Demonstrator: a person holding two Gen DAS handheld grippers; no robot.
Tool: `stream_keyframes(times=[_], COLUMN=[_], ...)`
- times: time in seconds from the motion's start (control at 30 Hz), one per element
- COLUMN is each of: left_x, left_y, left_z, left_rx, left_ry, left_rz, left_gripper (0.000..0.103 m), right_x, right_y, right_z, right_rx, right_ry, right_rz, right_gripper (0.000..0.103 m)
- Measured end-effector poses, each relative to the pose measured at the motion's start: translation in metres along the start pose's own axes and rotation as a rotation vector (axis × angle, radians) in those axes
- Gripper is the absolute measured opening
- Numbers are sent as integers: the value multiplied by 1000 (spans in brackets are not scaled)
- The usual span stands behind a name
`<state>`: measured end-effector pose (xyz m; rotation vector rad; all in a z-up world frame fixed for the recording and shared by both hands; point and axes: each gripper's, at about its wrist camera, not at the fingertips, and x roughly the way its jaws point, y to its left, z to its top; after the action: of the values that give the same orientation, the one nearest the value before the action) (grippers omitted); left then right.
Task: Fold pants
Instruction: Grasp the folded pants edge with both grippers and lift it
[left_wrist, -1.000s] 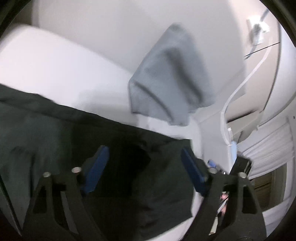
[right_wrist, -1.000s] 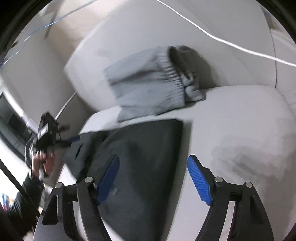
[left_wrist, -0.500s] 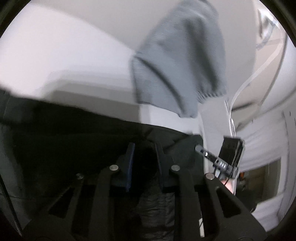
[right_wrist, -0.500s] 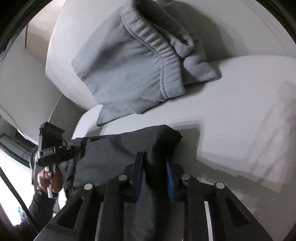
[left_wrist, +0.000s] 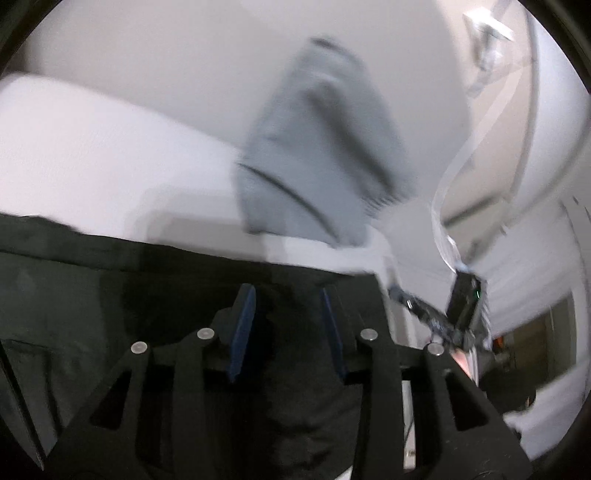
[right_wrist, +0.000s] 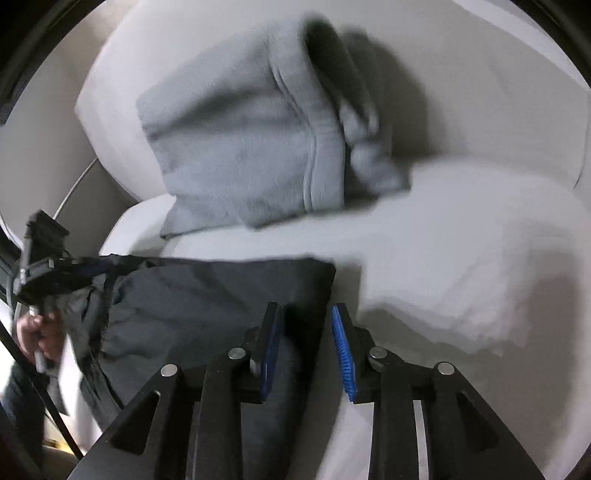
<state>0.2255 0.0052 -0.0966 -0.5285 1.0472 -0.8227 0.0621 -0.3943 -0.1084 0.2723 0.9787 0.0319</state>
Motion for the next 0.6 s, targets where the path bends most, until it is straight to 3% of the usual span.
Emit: stream_keyframes(times=[0.07,0.17,0.23,0.3,0.43,0.5,0.6], left_x=[15,35,42,43,44,47,41], left_y=[-9,-10,-8,-3,11,13,8], left_z=[-6,-12,-12,-14,-19,-21,-24], left_rx=[44,77,85,80,65,56,69], left_ry=[44,55,62,65,72,61,69], left_rz=[19,114,166,188,202,192,210], left_gripper=[34,32,0,0,0,0,0], right_x=[-11,0,17,38,49,50,46], right_y=[10,23,34,36,17,15,14], right_z=[2,1,-1,-4,-8,-10,-8], right_rx=[-10,-11,-55,-85,9,-4,5], right_ry=[-56,-20,27,77,72,64,74], right_rz=[36,115,85,18,47,37,29], right_gripper=[29,30,30,27,18,12,12])
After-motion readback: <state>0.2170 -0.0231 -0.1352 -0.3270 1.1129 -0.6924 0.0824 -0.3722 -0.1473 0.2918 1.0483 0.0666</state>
